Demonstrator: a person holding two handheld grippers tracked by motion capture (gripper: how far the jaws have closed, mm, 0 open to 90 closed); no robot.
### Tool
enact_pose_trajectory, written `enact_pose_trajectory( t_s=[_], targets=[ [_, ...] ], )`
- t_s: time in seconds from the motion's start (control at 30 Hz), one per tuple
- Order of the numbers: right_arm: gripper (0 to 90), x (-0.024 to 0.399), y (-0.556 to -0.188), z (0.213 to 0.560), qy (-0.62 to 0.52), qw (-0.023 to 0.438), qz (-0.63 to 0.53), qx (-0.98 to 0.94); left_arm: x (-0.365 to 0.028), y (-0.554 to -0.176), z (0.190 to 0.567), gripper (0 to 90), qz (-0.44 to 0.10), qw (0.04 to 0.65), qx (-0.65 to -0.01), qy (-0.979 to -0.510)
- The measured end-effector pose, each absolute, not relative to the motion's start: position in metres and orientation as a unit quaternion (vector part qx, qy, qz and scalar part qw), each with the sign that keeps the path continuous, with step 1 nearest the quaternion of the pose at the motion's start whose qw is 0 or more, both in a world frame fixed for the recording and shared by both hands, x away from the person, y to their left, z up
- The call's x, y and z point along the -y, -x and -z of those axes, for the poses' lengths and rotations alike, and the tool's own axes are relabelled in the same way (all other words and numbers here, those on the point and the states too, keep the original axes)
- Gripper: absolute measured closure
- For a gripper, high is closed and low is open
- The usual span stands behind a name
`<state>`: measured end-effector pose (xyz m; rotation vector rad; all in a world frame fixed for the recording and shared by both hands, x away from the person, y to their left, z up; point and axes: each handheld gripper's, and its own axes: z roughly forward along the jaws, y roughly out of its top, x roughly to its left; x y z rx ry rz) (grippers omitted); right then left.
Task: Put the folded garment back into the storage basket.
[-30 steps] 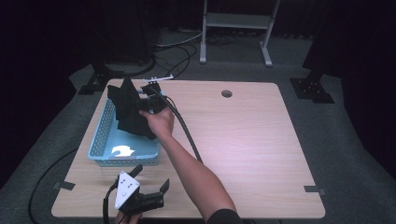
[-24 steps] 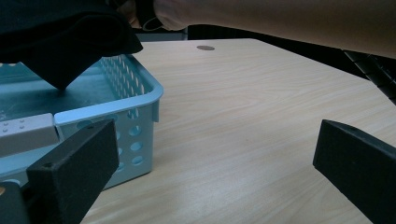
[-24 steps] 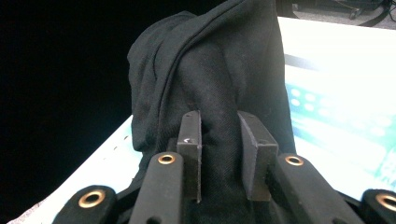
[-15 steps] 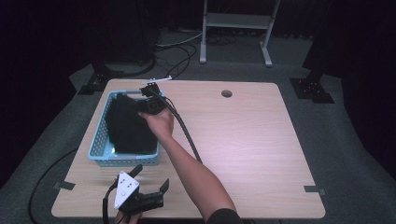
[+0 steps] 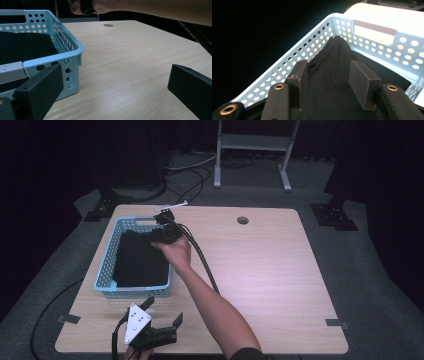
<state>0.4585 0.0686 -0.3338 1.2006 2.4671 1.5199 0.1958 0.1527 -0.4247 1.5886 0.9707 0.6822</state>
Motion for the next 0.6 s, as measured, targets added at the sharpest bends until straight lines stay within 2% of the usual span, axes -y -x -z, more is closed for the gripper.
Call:
enact_pose_trajectory(
  t_s=[0.47,0.6],
  targets=[
    [28.6,-0.055,-0.455,0.332,-0.367,-0.027,-0.489,-0.791,-0.15,-0.196,0.426,0.0,-0.291,0.54,-0.407,-0.677],
    [24.1,-0.053,-0.455,0.332,-0.361,-0.049,-0.497,-0.788,-0.151,-0.196,0.426,0.0,-0.285,0.544,-0.409,-0.675]
  ],
)
